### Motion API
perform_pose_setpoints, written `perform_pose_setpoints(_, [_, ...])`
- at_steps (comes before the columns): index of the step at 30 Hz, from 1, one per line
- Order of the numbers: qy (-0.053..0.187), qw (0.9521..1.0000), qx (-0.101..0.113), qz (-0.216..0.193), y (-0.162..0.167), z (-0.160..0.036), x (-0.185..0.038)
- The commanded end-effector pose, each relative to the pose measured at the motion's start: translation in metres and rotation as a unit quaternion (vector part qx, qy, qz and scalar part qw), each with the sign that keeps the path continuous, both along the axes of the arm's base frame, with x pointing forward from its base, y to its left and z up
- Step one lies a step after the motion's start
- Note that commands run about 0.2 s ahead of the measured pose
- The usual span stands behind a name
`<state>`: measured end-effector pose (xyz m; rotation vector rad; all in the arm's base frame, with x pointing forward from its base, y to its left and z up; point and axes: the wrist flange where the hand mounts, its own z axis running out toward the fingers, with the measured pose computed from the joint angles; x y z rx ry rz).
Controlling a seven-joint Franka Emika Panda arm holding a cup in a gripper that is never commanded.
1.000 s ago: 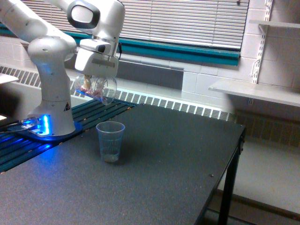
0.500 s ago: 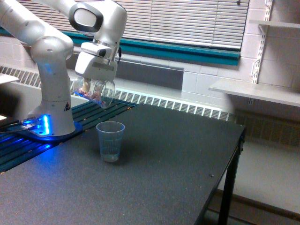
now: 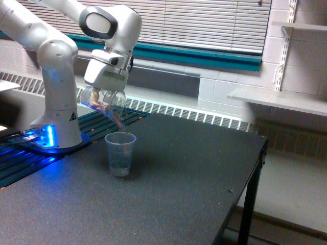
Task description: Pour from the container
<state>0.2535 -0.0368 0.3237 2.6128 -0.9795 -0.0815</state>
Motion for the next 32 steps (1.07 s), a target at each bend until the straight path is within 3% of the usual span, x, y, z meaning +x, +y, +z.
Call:
perform_pose_setpoints(1, [0.012,0.9998,-0.014,-0.004,0.0078,-0.012,-0.0092])
perform_pose_setpoints(20, [0.009,0.9994,-0.027,-0.019,0.0002,-0.0079,-0.0121])
perform_pose_setpoints(32, [0.0,0.9996,-0.021,-0.019,-0.0006,-0.0079,-0.0097])
